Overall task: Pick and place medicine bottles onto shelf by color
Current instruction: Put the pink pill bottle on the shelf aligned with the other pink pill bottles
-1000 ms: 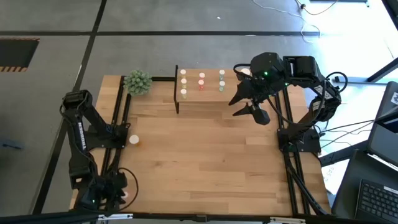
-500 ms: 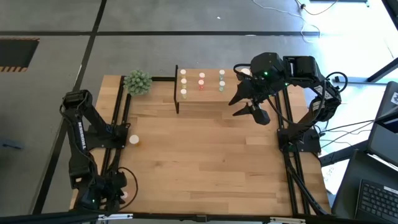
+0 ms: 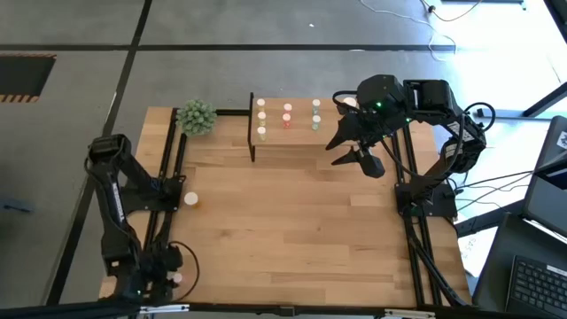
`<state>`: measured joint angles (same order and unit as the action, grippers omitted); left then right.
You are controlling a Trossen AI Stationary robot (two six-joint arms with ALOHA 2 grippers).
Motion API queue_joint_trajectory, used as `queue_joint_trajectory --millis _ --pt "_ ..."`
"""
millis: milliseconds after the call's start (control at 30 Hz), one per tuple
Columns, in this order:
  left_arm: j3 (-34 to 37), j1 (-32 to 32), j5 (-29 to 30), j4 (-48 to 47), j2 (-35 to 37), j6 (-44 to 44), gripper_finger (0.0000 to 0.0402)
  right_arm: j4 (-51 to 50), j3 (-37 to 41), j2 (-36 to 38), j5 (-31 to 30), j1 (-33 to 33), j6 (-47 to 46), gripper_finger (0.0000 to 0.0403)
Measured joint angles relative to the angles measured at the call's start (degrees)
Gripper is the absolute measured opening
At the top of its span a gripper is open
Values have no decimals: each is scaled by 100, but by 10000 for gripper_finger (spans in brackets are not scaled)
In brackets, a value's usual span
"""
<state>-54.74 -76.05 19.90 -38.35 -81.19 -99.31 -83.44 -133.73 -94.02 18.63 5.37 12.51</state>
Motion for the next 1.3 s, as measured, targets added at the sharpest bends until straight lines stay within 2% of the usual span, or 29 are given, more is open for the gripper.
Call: queue_joint_trajectory --millis 200,467,1300 --pt "0 1 -101 -149 -389 -155 234 0 0 0 1 2 -1 198" --pt "0 0 -383 -214 -439 -235 234 2 0 0 0 1 -1 198" --pt "0 50 -440 -47 -778 -157 234 2 0 0 -1 1 -2 198"
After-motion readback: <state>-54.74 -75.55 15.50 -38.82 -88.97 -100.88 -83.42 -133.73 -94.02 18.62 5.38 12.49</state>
